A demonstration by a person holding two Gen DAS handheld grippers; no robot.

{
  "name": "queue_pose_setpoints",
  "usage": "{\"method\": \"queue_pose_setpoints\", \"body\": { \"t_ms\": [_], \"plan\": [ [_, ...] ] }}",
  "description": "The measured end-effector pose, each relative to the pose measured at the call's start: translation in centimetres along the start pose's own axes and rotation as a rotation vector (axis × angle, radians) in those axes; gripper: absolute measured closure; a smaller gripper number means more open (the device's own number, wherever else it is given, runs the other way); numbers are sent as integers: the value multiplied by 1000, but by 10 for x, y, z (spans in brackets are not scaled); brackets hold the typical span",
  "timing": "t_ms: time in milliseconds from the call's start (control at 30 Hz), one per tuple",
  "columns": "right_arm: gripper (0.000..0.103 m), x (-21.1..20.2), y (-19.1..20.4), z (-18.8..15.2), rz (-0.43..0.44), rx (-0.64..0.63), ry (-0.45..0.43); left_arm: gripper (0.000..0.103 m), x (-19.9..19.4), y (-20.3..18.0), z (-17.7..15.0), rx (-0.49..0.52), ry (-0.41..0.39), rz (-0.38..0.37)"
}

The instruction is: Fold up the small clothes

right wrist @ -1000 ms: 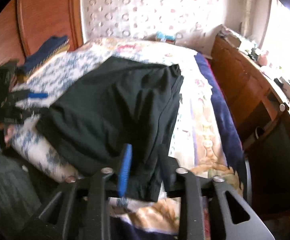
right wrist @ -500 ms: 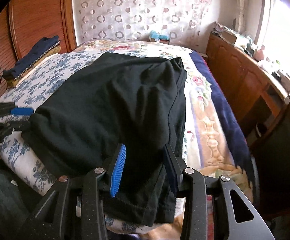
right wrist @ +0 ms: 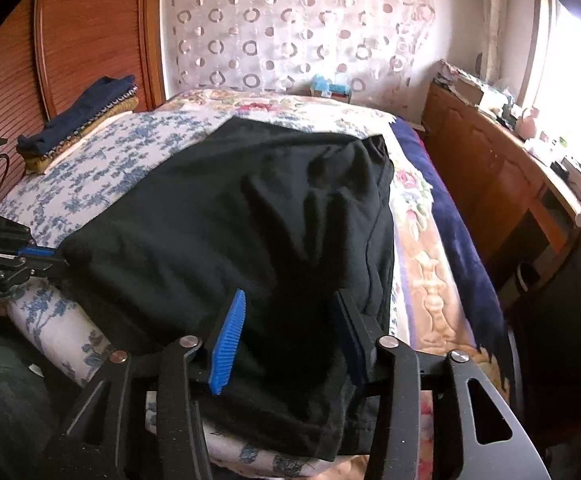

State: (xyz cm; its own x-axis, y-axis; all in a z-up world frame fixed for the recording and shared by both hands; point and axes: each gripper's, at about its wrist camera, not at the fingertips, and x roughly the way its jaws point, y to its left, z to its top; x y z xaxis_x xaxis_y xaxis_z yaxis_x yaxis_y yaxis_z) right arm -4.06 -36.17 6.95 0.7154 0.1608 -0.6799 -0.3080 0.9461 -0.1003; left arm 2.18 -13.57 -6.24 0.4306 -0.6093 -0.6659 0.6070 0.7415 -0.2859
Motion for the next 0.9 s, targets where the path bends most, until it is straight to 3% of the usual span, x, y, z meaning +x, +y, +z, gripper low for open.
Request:
{"method": "queue_pose_setpoints", "body": {
  "t_ms": [200,500,900],
  "plan": [
    [42,-9,22,0,73,-37,-20,98,-18,-8,29,6,-70,-44],
    [35,-9,51,0,186,-74,-27,98,-22,-19,71,49,-138,-26],
    [32,34,23,-20,121,-19,67,98,-15,-14,78,27,-155,4]
  ]
}}
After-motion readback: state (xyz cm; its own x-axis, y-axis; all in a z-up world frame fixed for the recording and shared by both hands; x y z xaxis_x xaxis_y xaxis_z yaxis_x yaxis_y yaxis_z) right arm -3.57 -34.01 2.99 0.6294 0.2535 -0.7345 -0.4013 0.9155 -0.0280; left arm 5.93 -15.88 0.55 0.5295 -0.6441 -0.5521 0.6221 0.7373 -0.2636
